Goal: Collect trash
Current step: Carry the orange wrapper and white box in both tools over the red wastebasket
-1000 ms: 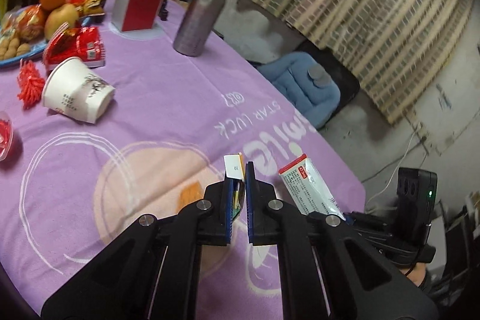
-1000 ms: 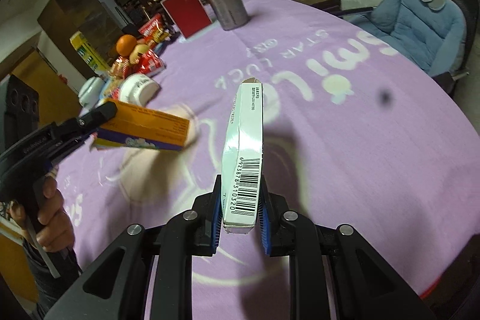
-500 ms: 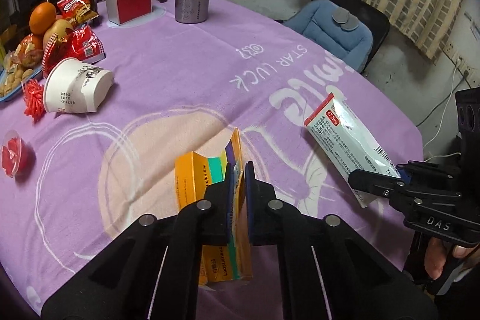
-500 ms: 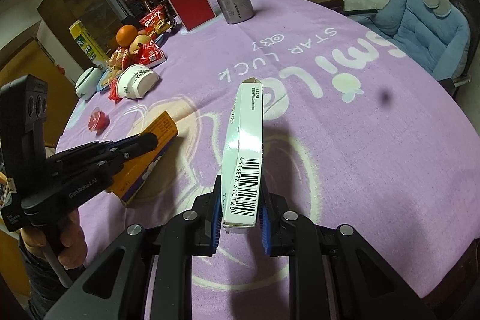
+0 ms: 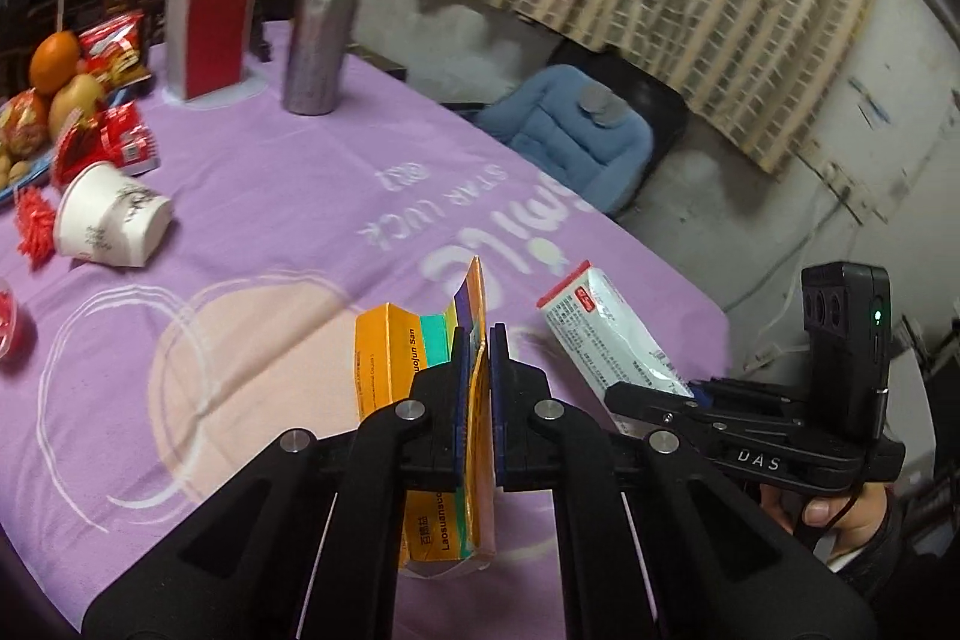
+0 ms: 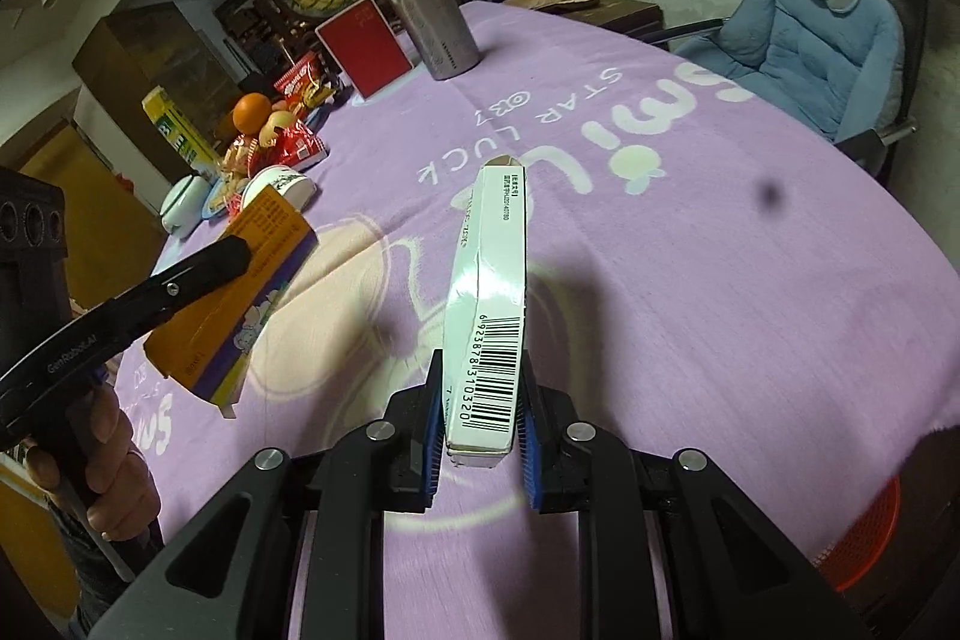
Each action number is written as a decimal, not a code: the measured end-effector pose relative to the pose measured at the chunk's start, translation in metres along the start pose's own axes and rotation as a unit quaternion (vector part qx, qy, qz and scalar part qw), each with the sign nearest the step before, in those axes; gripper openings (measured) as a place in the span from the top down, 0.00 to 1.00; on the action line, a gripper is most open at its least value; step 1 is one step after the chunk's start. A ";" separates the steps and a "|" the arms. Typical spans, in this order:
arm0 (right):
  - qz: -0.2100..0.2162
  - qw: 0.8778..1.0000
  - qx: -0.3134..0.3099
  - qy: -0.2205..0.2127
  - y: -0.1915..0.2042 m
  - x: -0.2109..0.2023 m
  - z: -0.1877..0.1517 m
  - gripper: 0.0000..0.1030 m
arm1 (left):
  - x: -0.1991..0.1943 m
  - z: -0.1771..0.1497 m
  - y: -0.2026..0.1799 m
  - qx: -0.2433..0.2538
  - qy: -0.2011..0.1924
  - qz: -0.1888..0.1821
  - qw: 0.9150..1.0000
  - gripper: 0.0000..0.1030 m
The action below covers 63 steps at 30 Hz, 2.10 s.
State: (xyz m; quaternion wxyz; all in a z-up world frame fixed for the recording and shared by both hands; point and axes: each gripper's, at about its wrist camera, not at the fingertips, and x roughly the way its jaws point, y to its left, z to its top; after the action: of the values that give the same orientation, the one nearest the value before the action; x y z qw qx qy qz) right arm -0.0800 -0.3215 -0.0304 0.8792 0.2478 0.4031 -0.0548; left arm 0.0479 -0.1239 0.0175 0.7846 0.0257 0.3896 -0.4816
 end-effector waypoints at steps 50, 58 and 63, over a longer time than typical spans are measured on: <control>-0.098 0.962 0.254 -0.004 -0.292 -0.112 -0.198 0.79 | 0.185 -0.118 -0.314 0.240 0.234 -0.144 0.931 0.93; -0.100 0.935 0.337 0.046 -0.363 -0.059 -0.244 0.79 | 0.296 -0.160 -0.329 0.223 0.340 -0.125 0.905 0.93; -0.100 0.922 0.369 0.069 -0.394 -0.030 -0.260 0.79 | 0.366 -0.189 -0.329 0.183 0.402 -0.104 0.891 0.93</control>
State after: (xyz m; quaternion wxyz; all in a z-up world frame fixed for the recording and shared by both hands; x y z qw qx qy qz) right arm -0.3935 -0.5428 -0.3063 0.6858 0.5161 0.4365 -0.2699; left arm -0.2324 -0.4907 -0.2365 0.4872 0.3195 0.5774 -0.5720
